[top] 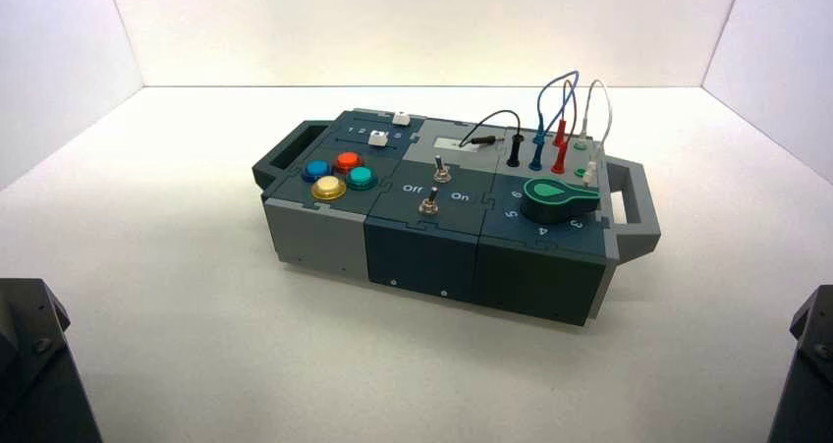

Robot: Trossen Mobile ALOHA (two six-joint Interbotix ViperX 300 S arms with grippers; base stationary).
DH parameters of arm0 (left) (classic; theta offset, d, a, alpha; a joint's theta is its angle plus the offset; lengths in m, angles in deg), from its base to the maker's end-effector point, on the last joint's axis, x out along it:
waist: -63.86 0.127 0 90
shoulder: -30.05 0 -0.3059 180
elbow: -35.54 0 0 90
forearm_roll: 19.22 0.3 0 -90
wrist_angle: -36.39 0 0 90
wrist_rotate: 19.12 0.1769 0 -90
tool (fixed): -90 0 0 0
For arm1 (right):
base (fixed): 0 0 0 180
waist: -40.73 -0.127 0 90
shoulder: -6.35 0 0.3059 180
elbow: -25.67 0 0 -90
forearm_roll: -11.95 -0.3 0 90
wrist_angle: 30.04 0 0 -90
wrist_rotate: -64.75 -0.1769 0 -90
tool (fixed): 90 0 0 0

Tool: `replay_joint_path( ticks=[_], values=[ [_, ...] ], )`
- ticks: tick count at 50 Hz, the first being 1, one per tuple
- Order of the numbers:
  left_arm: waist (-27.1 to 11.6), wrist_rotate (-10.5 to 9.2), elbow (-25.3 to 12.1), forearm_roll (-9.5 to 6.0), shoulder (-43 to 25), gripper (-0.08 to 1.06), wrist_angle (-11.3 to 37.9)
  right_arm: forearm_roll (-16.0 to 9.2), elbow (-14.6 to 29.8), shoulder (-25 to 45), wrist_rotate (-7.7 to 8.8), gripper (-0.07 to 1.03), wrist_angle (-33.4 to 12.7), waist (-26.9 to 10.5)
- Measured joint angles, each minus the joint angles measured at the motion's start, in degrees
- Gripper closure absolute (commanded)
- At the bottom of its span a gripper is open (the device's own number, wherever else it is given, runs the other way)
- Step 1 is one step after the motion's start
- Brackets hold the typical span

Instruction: Turn the knob to position 5.

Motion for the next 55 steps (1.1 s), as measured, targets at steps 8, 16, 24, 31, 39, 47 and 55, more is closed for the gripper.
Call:
replay_joint_path(
  ticks=[8,16,24,31,39,47,55],
  values=[
    [0.0,0.00,0.1,-0.09,-0.1,0.79,0.0,0.0,0.0,0.0,0.00,0.80,0.0,0.0],
    [0.0,0.00,0.0,-0.09,0.2,0.79,0.0,0.0,0.0,0.0,0.00,0.80,0.0,0.0],
    [0.0,0.00,0.1,-0.09,0.0,0.79,0.0,0.0,0.0,0.0,0.00,0.80,0.1,0.0],
    [0.0,0.00,0.1,-0.09,-0.4,0.79,0.0,0.0,0.0,0.3,0.00,0.80,0.3,0.0],
    [-0.1,0.00,0.5,-0.09,-0.1,0.79,0.1,0.0,0.0,1.5,0.00,0.84,1.1,0.0],
    [-1.3,0.00,1.0,-0.26,-0.1,0.82,0.0,-2.5,0.0,3.7,0.00,0.95,4.3,0.0],
    [-2.6,0.00,1.0,-0.26,0.0,0.86,0.1,-5.3,-0.2,6.4,0.00,0.98,7.4,0.0]
  ],
)
